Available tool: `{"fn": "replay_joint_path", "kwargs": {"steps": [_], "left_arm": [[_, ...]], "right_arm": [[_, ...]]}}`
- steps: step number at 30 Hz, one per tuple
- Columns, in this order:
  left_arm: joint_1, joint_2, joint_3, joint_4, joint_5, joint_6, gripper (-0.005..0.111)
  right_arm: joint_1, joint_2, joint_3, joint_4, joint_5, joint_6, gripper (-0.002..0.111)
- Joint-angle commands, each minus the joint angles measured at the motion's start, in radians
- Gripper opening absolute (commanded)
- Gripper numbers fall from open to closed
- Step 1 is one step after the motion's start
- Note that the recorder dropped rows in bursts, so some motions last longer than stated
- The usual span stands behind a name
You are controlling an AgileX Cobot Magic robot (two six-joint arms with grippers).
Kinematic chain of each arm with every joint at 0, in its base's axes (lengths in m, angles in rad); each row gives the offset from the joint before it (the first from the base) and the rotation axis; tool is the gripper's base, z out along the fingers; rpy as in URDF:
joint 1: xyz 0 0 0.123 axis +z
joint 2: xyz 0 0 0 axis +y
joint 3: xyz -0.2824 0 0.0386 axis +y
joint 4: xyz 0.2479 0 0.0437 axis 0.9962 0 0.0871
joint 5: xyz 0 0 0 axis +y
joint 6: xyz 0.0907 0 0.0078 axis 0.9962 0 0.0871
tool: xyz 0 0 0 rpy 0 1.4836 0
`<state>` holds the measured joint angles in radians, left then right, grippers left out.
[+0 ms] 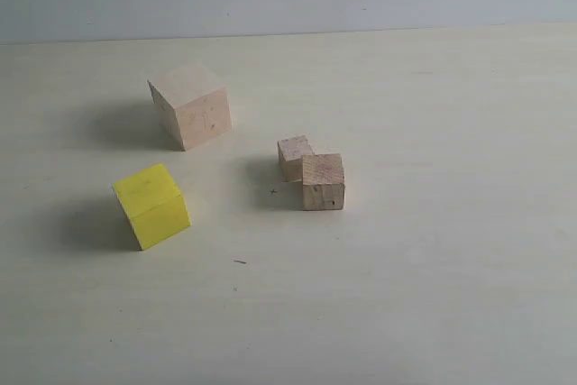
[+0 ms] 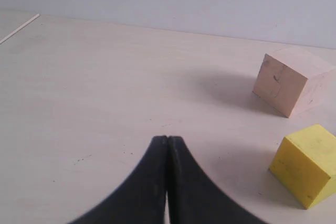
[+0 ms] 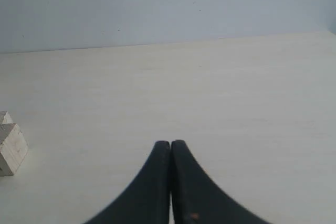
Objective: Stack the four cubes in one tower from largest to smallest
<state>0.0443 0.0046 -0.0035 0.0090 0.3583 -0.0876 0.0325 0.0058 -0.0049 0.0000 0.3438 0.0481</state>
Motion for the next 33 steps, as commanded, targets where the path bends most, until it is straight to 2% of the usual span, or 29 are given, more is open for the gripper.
{"fn": "replay_joint_path", "kwargs": {"steps": [1,14,18,24,28,33], "left_arm": [[-0.006,-0.005,0.004,0.002,-0.007,0.004,0.0],[-0.006,-0.005,0.004,0.014,-0.021,0.004,0.0],[-0.006,-0.005,0.004,0.014,-0.125,0.004,0.0],[-0.006,-0.005,0.004,0.014,-0.408,0.004,0.0],[-0.006,-0.005,0.004,0.014,-0.443,0.004,0.0],[-0.006,-0.005,0.004,0.014,-0.443,0.004,0.0]], "right_arm": [[-0.005,-0.006,0.005,0.0,-0.005,0.005,0.0],[-0.005,-0.006,0.005,0.0,-0.005,0.005,0.0],[-0.005,-0.006,0.005,0.0,-0.034,0.005,0.0],[-0.005,-0.006,0.005,0.0,-0.302,0.005,0.0],[-0.005,-0.006,0.005,0.0,-0.422,0.005,0.0],[-0.005,-0.006,0.005,0.0,-0.44,0.005,0.0]]}}
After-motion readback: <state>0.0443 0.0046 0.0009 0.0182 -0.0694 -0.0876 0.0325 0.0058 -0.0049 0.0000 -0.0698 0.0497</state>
